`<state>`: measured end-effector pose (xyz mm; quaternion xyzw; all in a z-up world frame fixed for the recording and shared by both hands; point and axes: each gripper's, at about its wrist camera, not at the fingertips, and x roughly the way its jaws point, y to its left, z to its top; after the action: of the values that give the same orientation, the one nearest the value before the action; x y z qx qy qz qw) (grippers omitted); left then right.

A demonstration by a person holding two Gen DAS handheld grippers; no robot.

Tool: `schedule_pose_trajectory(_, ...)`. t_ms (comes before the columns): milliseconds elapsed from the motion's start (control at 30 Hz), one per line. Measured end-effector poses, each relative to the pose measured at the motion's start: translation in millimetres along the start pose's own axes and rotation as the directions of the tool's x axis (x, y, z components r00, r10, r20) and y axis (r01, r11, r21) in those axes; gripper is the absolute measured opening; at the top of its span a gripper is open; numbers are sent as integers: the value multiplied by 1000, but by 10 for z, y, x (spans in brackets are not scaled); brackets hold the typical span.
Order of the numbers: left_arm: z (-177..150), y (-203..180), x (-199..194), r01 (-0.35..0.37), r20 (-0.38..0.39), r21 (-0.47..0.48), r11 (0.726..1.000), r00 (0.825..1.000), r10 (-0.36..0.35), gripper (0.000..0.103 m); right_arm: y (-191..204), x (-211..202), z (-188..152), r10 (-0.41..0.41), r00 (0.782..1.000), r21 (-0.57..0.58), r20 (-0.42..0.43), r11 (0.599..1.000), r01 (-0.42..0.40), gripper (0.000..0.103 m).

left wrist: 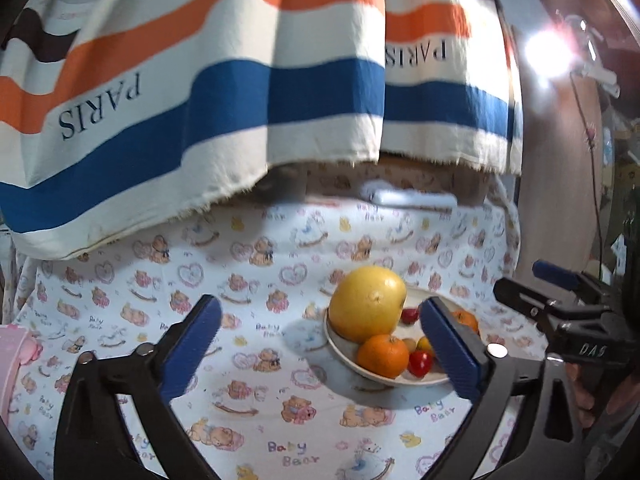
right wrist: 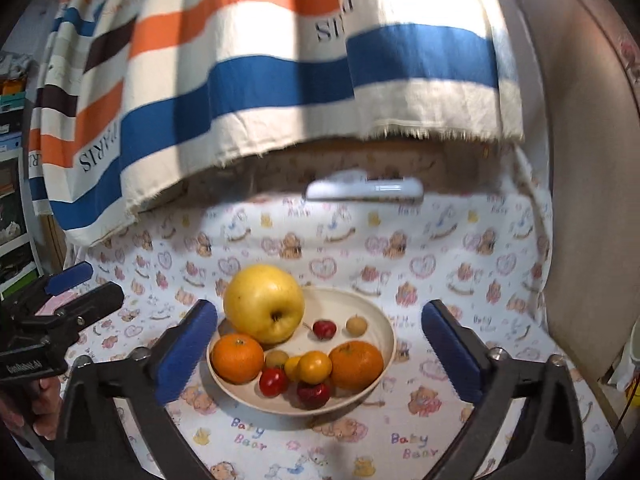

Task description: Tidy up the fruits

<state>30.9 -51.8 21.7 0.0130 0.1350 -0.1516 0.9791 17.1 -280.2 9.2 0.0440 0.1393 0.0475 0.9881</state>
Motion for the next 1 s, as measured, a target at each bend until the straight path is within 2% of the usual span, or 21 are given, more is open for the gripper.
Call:
schedule_pose_trajectory(100,-37,11,-80,-10,55,-12,1000,998,11,103,35,-20,-29,-16,1000,-21,8,1000,16,102)
schedule_pose_trajectory(233,-98,-49,-104,-28,74,33,999,997,25,102,24,-63,-70,-22,999,-5,26,1000,22,102)
schedule_pose_trajectory(333,-100,-16,-101,-42,58,-16,999,997,43,103,32,-87,-86,-36,998,-15,46,999,36,102)
schedule_pose_trajectory(433,-106,27,-28,-54,18,-43,998,998,55,103,59,-57,-91,-41,999,-35,26,999,42,102)
schedule_pose_trajectory(533,-124,-1,55,-79,-22,-26,996,997,79,102,86,-14,-94,-46,999,-49,1,998,46,102)
schedule_pose_trajectory(700,-142,-163,68,-50,-29,55,997,998,51,103,108,-10,-96,-40,999,-58,-3,998,39,102)
schedule_pose_trajectory(1000,-141,-126,63,-61,-31,31,998,998,62,103,110,-10,-96,-42,999,-57,-2,998,42,102)
